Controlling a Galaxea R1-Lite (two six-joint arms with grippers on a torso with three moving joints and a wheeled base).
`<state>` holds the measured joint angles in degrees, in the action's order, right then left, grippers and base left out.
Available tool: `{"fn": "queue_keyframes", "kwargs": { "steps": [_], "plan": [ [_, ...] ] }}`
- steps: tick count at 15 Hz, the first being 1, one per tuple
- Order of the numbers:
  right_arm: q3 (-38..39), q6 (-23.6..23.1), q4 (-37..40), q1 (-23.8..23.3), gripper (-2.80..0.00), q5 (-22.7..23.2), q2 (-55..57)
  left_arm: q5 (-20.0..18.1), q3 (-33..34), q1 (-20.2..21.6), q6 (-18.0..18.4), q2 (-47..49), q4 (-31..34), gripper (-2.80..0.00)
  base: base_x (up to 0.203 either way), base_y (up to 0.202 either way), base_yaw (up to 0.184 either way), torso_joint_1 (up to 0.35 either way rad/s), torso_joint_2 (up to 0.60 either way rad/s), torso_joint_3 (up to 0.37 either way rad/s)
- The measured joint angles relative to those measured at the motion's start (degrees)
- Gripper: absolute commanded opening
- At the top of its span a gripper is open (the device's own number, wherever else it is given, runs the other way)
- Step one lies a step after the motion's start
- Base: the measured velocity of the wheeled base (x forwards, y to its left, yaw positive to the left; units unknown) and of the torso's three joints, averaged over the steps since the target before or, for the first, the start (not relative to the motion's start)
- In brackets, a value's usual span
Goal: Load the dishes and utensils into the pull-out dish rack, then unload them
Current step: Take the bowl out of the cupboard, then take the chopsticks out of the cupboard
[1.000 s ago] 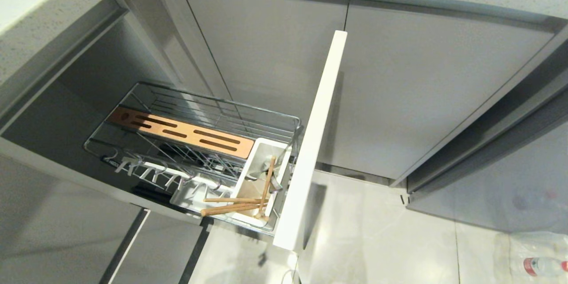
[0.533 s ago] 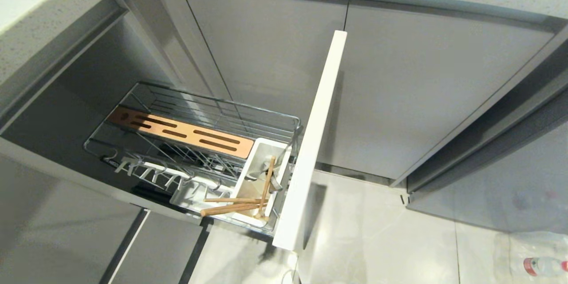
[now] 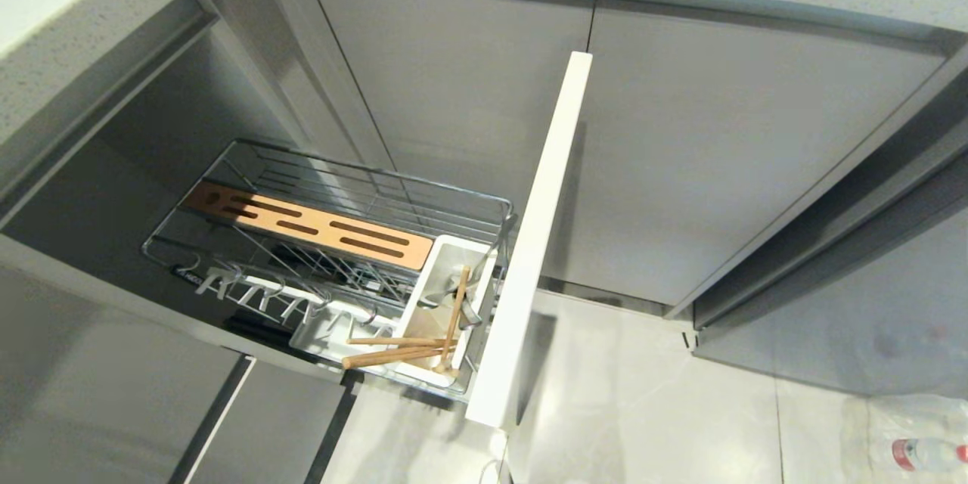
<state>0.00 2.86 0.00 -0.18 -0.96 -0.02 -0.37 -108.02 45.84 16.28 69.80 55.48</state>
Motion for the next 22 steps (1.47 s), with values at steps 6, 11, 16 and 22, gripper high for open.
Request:
{"fn": "queue_keyframes", "kwargs": {
  "steps": [6,11,16,22],
  "plan": [
    [0.0,0.0,0.0,0.0,-2.8,0.0,0.0,-0.34,-1.77,-0.06,-3.86,2.05,1.96,-2.8,0.0,0.0,0.0,0.0,0.0,0.0],
    [0.0,0.0,0.02,0.0,-2.8,0.0,0.0,-2.69,-1.25,-0.24,-8.4,2.16,2.21,-2.8,0.0,0.0,0.0,0.0,0.0,0.0],
    [0.0,0.0,0.0,0.0,-2.8,0.0,0.0,-5.08,-1.32,-0.24,-11.45,2.11,3.53,-2.8,0.0,0.0,0.0,0.0,0.0,0.0],
    [0.0,0.02,0.02,0.0,-2.8,0.0,0.0,-5.12,-1.32,-0.17,-11.54,1.81,2.79,-2.8,0.0,0.0,0.0,0.0,0.0,0.0]
  ]
}}
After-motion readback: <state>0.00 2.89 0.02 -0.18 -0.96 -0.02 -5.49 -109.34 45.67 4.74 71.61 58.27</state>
